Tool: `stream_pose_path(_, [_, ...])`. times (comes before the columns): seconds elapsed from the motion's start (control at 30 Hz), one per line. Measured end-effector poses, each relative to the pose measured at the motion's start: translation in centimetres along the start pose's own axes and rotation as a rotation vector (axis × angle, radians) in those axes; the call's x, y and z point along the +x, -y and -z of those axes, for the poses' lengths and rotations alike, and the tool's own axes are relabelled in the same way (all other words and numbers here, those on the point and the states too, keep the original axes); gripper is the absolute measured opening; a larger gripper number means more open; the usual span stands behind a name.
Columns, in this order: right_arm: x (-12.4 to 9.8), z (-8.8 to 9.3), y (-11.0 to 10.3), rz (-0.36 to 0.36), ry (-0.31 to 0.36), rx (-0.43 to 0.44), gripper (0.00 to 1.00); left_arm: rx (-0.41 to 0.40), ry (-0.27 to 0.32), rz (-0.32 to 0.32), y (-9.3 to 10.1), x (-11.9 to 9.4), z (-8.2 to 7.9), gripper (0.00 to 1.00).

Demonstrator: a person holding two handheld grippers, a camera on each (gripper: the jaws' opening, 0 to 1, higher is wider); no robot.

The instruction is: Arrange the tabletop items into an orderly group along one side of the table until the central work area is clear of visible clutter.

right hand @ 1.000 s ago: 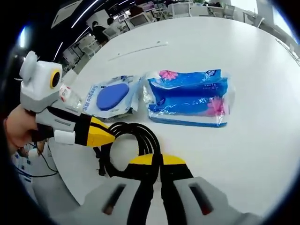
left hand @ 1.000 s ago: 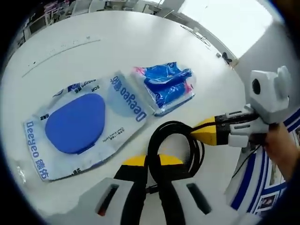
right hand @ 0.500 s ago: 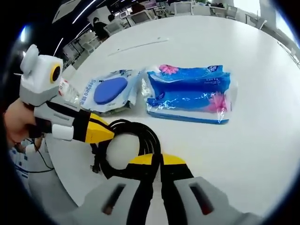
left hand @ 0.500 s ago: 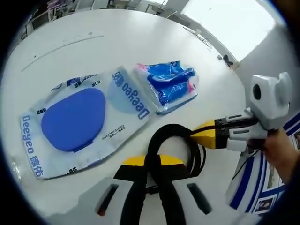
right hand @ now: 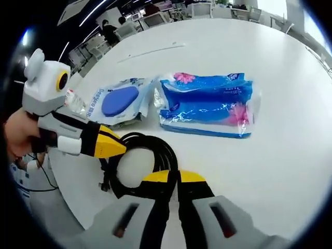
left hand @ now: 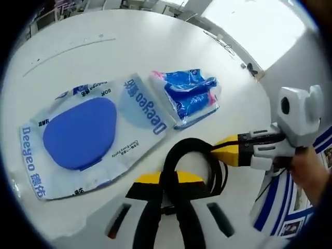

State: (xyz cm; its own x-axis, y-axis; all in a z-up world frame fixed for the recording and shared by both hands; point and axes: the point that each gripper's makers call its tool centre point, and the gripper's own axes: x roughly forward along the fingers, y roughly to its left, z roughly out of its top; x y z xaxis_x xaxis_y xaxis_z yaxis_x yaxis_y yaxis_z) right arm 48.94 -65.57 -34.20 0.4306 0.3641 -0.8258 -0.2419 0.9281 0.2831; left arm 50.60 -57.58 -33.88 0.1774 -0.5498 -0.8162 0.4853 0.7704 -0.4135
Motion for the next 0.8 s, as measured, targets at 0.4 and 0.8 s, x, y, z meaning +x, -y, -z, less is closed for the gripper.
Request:
stream_pose_path(0.4, [-0.07,0.11,0.06,0.005,0.007,-0.024,0.02,0.032,0.009,0.007,0.05,0.15,-0.08,0.06])
stream_pose_path(0.8, [-0.04,0.13,0.18,0.014,0.009,-0.04,0.03,0.028,0.026,0.02,0.29,0.01,-0.28,0.11])
